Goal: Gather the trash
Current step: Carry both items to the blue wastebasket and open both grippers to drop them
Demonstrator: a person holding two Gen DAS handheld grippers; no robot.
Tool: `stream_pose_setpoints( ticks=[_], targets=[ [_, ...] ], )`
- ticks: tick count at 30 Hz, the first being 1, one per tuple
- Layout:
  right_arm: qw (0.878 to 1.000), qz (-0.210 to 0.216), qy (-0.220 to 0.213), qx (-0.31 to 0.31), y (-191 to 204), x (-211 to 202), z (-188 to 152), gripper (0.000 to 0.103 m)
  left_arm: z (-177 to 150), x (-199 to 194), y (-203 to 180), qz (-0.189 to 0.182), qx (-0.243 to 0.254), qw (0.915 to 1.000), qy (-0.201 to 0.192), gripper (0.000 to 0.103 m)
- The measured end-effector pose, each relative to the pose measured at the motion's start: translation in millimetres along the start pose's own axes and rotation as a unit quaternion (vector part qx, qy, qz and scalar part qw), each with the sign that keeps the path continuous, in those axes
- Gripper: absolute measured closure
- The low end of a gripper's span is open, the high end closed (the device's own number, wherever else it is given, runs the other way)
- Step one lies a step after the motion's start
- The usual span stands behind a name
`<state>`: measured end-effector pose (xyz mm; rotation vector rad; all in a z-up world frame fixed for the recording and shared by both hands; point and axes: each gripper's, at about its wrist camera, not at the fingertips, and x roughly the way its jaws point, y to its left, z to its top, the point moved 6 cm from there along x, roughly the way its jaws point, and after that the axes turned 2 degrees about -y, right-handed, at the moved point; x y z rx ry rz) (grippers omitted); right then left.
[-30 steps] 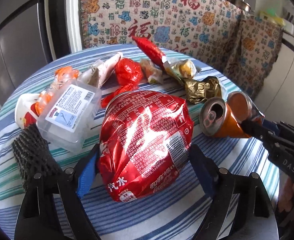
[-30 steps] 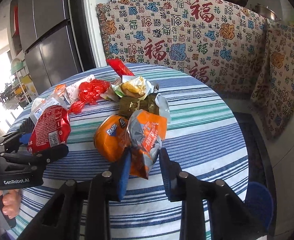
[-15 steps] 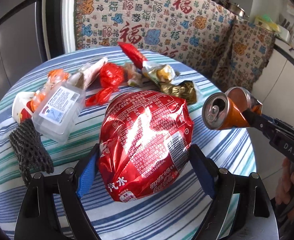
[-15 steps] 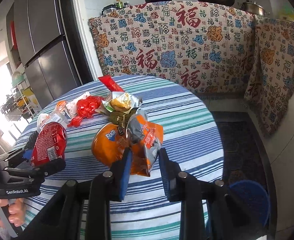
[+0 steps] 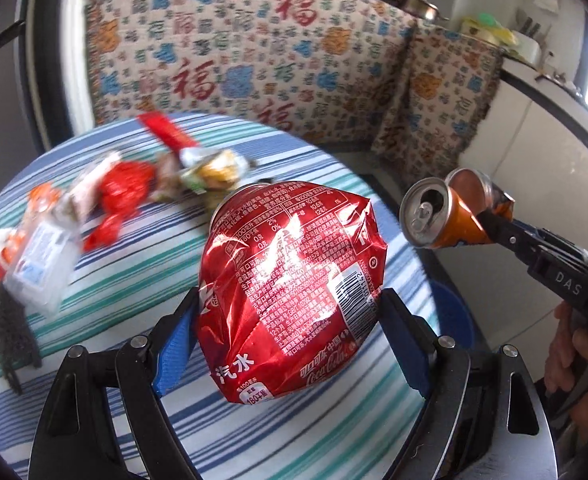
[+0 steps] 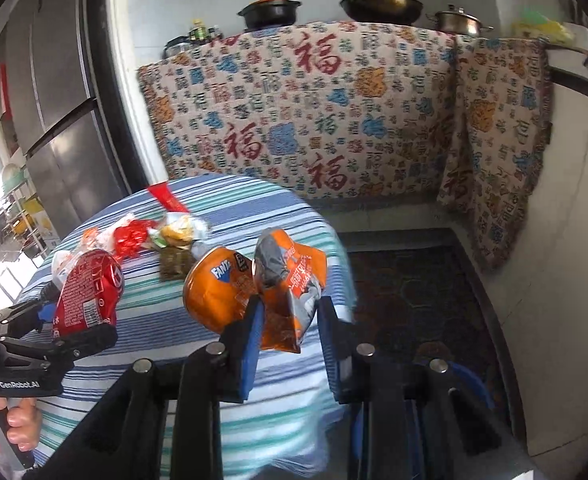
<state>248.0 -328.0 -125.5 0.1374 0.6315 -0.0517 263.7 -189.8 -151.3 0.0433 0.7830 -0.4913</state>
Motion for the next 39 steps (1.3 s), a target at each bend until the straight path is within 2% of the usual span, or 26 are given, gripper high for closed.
stream_pose_setpoints(
  ticks=[5,10,13,18,24,31,32,33,34,39],
  targets=[
    [0.999,-0.048,0.009,0.009,-57.7,-17.8,-11.5,0.076,9.9,16.9,-64.9,-0.049,0.035,0.9982,0.006,0.017],
    [0.994,-0.1,0.033,0.025,-115.4,-29.0,-39.4,0.076,10.4,44.8,-134.0,-0.101,0.059,0.9927,0.03,0.017],
    [0.991,-0.114,0.052,0.046,-147.5,-28.9,-55.8,0.076,4.6,66.7,-171.4,-0.126,0.072,0.9882,0.049,0.017],
    [0.986,-0.131,0.085,0.065,-186.8,-16.7,-78.5,0.076,-9.9,102.0,-215.7,-0.148,0.081,0.9821,0.083,0.017],
    [0.981,-0.138,0.11,0.085,-222.2,-10.8,-102.4,0.075,-17.0,125.6,-242.5,-0.157,0.088,0.9787,0.099,0.016],
    [0.981,-0.123,0.119,0.089,-237.1,-0.2,-115.3,0.073,-17.5,148.9,-253.9,-0.169,0.072,0.9765,0.113,0.014],
    [0.982,-0.119,0.12,0.088,-237.4,3.0,-115.2,0.068,-17.9,152.7,-254.9,-0.171,0.069,0.9758,0.117,0.014],
    [0.982,-0.112,0.121,0.087,-236.5,5.3,-116.6,0.048,-18.8,156.6,-255.8,-0.174,0.066,0.9748,0.123,0.01],
    [0.983,-0.112,0.121,0.085,-235.9,7.4,-116.8,0.04,-19.2,160.8,-256.3,-0.176,0.062,0.9741,0.128,0.005],
    [0.983,-0.125,0.109,0.081,-237.9,3.2,-112.7,0.039,-16.0,168.6,-249.9,-0.175,0.038,0.9751,0.131,0.004]
  ],
)
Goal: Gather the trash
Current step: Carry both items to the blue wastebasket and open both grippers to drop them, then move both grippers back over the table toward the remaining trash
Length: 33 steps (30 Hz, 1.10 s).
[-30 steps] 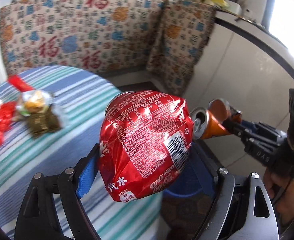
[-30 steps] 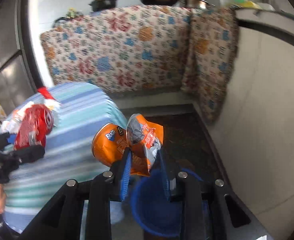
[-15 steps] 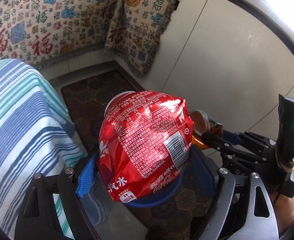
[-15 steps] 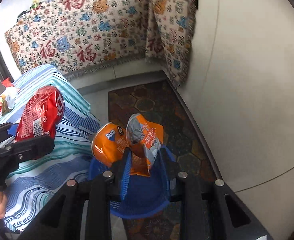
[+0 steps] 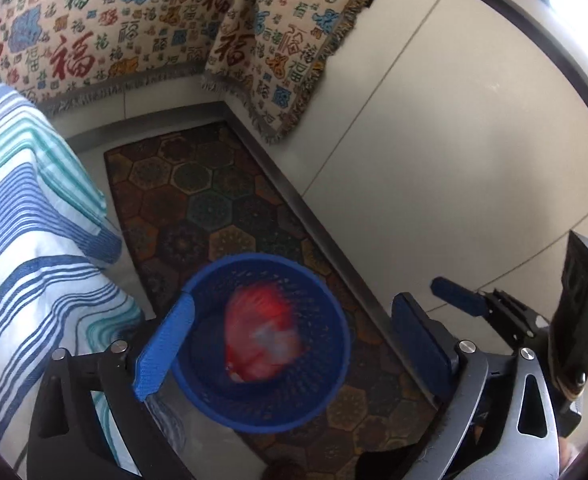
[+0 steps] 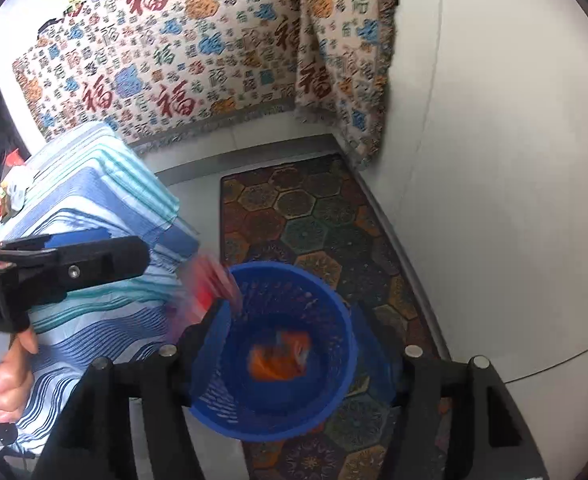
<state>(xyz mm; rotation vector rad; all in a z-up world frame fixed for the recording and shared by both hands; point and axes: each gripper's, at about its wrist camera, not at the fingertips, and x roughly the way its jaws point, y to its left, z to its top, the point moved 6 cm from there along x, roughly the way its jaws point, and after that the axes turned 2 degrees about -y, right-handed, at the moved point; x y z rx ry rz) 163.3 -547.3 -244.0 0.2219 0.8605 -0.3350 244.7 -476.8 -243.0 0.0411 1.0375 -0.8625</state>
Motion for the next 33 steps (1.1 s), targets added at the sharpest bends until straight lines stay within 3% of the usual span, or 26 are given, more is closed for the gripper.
stream_pose_setpoints(
  ticks=[5,10,17,21,28,33],
  targets=[
    [0.999,-0.02,-0.034,0.007,-2.9,-13.8,10.9,0.039,1.3,-31.1,9.1,0.012,0.0,0.9996,-0.027,0.004],
    [0.996,-0.021,-0.083,-0.006,16.8,-34.4,30.6,0.039,-10.8,-100.6,27.2,0.042,0.013,0.9964,-0.073,0.004],
    [0.988,0.033,-0.137,-0.062,100.1,-59.3,52.7,0.039,-70.5,-186.6,102.1,0.119,-0.033,0.987,-0.103,0.004],
    [0.981,0.083,-0.14,-0.108,173.0,-64.9,49.4,0.039,-117.5,-227.7,167.7,0.182,-0.081,0.9739,-0.109,0.004],
    [0.959,0.154,-0.131,-0.198,305.9,-75.2,18.6,0.039,-166.3,-302.4,237.1,0.255,-0.137,0.9463,-0.144,0.004],
    [0.946,0.184,-0.114,-0.242,370.3,-75.3,-8.6,0.039,-172.0,-358.7,288.1,0.307,-0.194,0.9152,-0.176,0.004]
  ],
)
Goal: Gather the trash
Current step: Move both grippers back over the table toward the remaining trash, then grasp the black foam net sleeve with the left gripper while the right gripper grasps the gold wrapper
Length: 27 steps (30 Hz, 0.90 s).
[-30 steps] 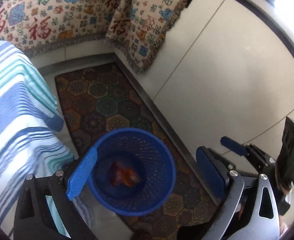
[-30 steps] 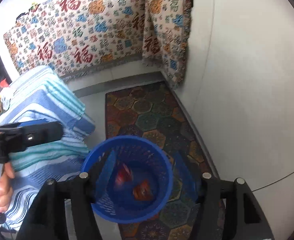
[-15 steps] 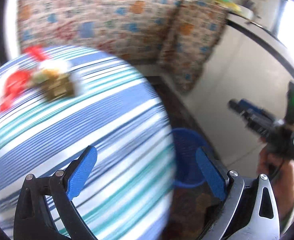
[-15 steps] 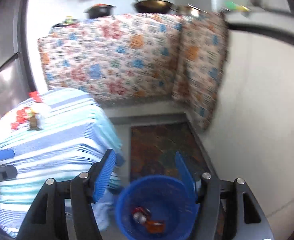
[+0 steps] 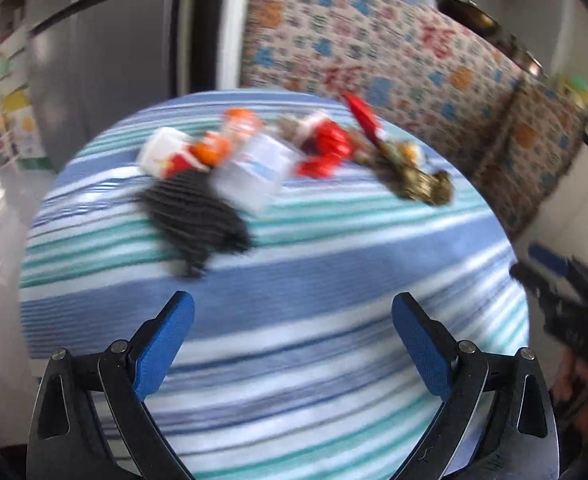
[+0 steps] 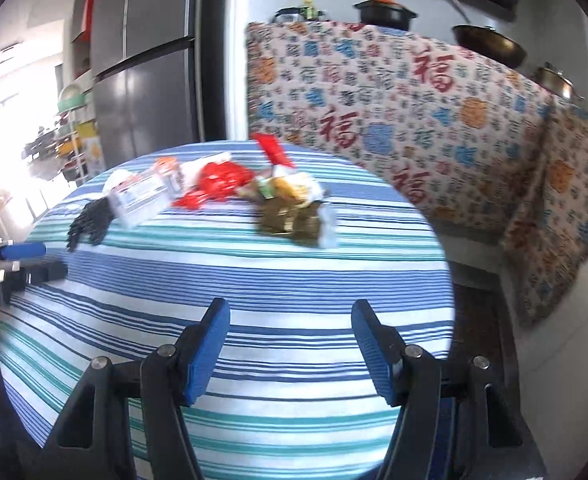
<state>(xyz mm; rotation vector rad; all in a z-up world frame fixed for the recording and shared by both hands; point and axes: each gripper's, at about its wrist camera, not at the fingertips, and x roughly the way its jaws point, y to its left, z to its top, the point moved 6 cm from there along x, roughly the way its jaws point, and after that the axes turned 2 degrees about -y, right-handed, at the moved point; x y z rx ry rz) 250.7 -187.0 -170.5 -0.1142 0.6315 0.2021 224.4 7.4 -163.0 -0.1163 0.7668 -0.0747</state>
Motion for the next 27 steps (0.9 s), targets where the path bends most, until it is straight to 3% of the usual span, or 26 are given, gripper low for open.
stream_pose_setpoints(
  ticks=[3,8,17,21,27],
  targets=[
    [1.0,0.006,0.006,-0.01,16.0,9.4,0.1,0.039,19.9,5.4,29.4,0.018,-0.04,0.999,0.002,0.004],
    [1.0,-0.005,0.005,-0.013,21.2,18.8,2.4,0.039,43.7,43.6,50.7,0.049,-0.062,0.9967,0.019,0.004],
    [0.999,-0.021,0.009,0.048,-24.8,33.7,13.7,0.037,38.2,90.4,56.8,0.089,-0.038,0.9939,0.053,0.004],
    [0.998,0.003,0.032,0.045,-35.3,59.0,24.9,0.037,33.7,93.0,64.4,0.09,-0.044,0.9935,0.055,0.005],
    [0.996,0.038,0.072,0.038,-40.5,106.3,37.2,0.036,33.4,90.5,64.2,0.108,-0.009,0.9932,0.043,0.027]
  ],
)
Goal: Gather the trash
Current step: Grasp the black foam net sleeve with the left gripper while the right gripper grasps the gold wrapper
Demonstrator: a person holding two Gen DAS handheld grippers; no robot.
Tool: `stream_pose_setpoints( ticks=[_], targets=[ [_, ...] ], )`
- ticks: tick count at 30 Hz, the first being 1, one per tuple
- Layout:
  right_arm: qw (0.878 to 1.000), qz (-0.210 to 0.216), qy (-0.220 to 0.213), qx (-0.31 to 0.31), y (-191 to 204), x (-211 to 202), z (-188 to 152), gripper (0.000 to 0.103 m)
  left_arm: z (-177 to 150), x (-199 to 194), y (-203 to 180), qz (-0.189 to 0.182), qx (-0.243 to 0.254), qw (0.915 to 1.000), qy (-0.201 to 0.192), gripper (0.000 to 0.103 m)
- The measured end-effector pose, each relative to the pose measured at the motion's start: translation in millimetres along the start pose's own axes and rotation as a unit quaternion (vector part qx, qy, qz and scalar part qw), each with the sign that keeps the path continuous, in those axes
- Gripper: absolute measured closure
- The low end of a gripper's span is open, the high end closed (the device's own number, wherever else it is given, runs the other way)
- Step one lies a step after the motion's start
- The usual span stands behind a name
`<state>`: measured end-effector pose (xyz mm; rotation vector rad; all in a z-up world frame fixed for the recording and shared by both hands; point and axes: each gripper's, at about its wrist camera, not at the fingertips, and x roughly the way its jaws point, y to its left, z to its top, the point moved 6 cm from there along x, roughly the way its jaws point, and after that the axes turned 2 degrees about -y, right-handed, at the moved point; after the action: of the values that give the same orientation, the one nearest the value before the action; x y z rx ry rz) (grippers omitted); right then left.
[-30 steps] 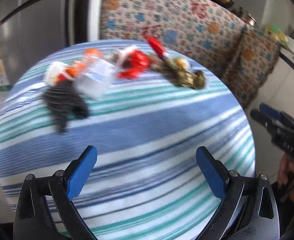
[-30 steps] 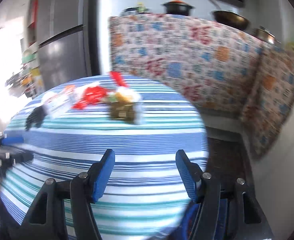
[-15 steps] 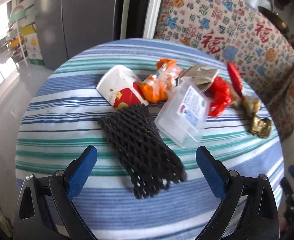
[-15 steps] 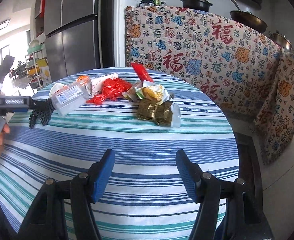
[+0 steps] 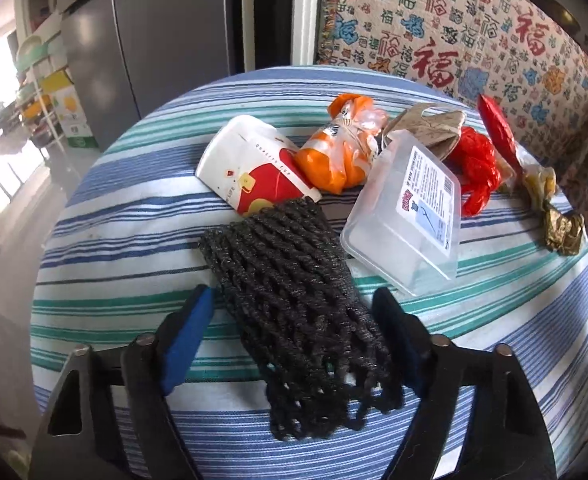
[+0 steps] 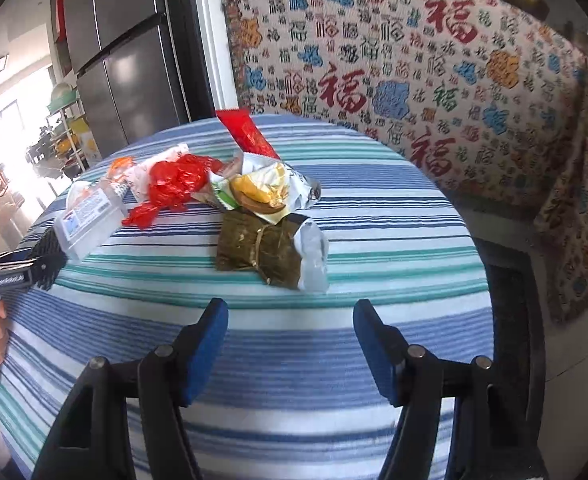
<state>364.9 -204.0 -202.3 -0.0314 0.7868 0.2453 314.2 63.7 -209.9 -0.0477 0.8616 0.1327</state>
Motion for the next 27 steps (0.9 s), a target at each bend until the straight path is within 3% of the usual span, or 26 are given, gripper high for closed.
stream_pose_setpoints(
  ticks=[9,10,11,17,22,25,27],
  targets=[
    [0.997,0.068,0.013,0.038,-6.9,37.2,18.2,0.039,-11.4,-15.2,2.2,-0.021,0.017,0.9996,-0.004,0.086],
    [0.996,0.076,0.016,0.044,-7.0,39.6,18.2,0.048,-14.2,-17.7,3.1,-0.024,0.017,0.9996,-0.002,0.087],
    [0.995,0.086,0.019,0.05,-6.1,40.5,18.0,0.071,-17.3,-20.2,3.8,-0.027,0.017,0.9995,0.0,0.087],
    [0.996,0.08,0.016,0.034,8.8,15.7,12.2,0.071,-38.9,-44.9,-5.8,-0.075,0.022,0.9969,0.009,0.088],
    [0.997,0.063,0.046,0.005,37.6,-7.3,-23.1,0.07,-51.9,-64.4,-46.4,-0.125,0.057,0.9905,0.005,0.088],
    [0.997,0.066,0.043,-0.006,50.9,-17.9,-30.9,0.067,-57.3,-66.9,-65.9,-0.135,0.077,0.9879,0.004,0.086],
    [0.996,0.076,0.042,-0.018,56.1,-21.3,-35.1,0.053,-59.8,-63.7,-71.5,-0.132,0.083,0.9878,0.006,0.084]
  ],
)
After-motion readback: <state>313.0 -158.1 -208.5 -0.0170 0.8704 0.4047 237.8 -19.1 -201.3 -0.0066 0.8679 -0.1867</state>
